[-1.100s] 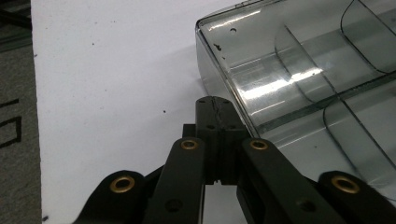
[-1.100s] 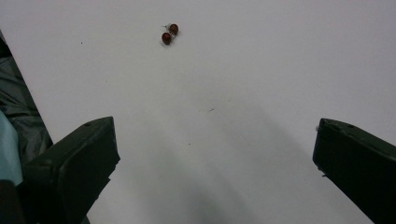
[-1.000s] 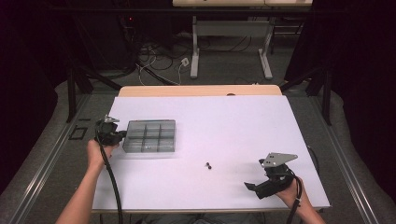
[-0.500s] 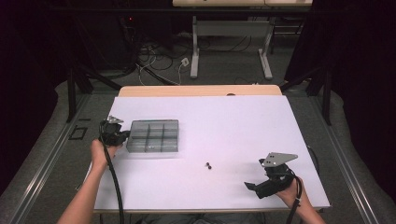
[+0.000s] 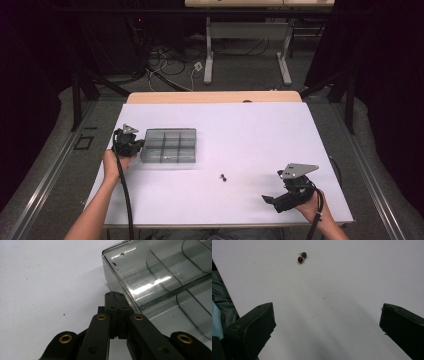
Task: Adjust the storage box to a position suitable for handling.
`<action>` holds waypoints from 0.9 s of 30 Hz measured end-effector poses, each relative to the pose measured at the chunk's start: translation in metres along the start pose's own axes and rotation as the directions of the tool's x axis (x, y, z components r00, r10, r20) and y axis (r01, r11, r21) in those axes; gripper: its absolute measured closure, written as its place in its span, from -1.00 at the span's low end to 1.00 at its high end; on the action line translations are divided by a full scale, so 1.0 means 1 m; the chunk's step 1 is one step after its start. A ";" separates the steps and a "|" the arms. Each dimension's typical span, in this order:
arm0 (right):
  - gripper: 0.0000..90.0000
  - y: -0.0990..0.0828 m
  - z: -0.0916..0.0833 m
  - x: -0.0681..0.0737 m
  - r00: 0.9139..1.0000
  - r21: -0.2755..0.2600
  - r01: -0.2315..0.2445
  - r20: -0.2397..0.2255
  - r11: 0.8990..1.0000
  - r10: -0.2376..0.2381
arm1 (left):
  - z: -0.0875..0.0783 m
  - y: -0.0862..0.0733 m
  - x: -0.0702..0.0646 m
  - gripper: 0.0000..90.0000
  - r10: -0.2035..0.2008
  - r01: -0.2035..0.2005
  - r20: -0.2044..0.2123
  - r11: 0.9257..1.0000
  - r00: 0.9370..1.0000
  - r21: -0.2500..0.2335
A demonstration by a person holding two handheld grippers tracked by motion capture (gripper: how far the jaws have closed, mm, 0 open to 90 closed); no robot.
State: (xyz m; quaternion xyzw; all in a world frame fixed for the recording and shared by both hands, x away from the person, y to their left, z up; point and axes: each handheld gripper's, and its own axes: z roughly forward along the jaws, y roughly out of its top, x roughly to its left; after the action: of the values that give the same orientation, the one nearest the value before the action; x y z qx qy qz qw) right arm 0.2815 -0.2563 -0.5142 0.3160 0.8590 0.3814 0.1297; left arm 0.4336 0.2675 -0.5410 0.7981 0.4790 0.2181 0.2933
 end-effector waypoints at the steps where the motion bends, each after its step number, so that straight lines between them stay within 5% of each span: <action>1: -1.00 0.000 0.000 0.000 1.000 0.000 0.003 0.001 1.000 -0.003 | 0.000 0.001 0.000 1.00 0.011 -0.011 0.003 1.000 1.000 0.002; 27: -1.00 0.000 0.000 0.000 1.000 0.007 0.006 0.001 1.000 -0.006 | 0.007 0.011 -0.029 1.00 0.058 -0.058 0.021 0.998 0.998 0.005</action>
State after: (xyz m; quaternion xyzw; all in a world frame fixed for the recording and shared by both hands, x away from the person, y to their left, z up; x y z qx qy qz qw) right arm 0.2815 -0.2556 -0.5142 0.3142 0.8612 0.3777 0.1300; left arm 0.4325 0.2359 -0.5409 0.8149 0.4530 0.2167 0.2895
